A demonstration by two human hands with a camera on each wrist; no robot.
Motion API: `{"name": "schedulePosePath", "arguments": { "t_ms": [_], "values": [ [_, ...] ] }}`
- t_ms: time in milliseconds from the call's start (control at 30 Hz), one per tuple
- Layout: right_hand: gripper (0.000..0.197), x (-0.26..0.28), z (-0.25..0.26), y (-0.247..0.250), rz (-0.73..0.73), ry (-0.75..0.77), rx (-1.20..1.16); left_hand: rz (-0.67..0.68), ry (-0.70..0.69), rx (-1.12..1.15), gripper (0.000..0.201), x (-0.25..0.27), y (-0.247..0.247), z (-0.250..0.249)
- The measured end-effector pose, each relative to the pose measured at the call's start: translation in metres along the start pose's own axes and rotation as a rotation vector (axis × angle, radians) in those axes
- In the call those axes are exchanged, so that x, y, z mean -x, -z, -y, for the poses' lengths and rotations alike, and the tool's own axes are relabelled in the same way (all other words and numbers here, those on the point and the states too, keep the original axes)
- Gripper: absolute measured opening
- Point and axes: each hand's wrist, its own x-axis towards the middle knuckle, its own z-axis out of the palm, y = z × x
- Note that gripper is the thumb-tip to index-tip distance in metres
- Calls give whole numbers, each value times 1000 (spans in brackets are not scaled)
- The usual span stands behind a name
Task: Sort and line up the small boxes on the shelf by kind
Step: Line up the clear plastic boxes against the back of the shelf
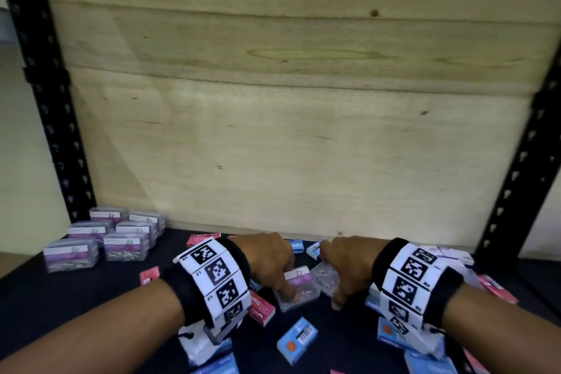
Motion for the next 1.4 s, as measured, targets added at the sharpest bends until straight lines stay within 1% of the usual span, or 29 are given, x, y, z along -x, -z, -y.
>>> {"name": "schedulePosePath", "arguments": {
  "t_ms": [167, 300, 400, 500, 700, 833, 933, 1100, 1200, 1400],
  "values": [
    [68, 4, -7, 1, 15, 18, 55, -28, -32, 90, 47, 10, 1, -1],
    [46, 9, -16, 6, 26, 27, 2, -46, -51, 155, 48, 10, -1, 0],
    [37, 11, -21, 8, 7, 15, -11, -48, -68, 246, 43, 9, -2, 1],
    [30, 12, -24, 6, -22, 11, -73, -42, -106, 307, 44, 9, -1, 4],
    [31, 13, -23, 14, -88, 42, -138, -112, -138, 371, 39, 21, 8, 18],
    [33, 10, -14, 29, -149, 83, -162, -152, -94, 365, 39, 38, 19, 39],
    [34, 2, 1, 41, -209, 135, -177, -184, -43, 336, 39, 55, 23, 63],
    [38, -19, 45, 56, -306, 263, -198, -215, 73, 301, 39, 92, 18, 118],
    [38, -36, 82, 66, -336, 350, -221, -219, 145, 309, 37, 117, 6, 156],
    [41, -70, 157, 85, -378, 444, -217, -239, 304, 347, 36, 161, -24, 217]
  ]
}}
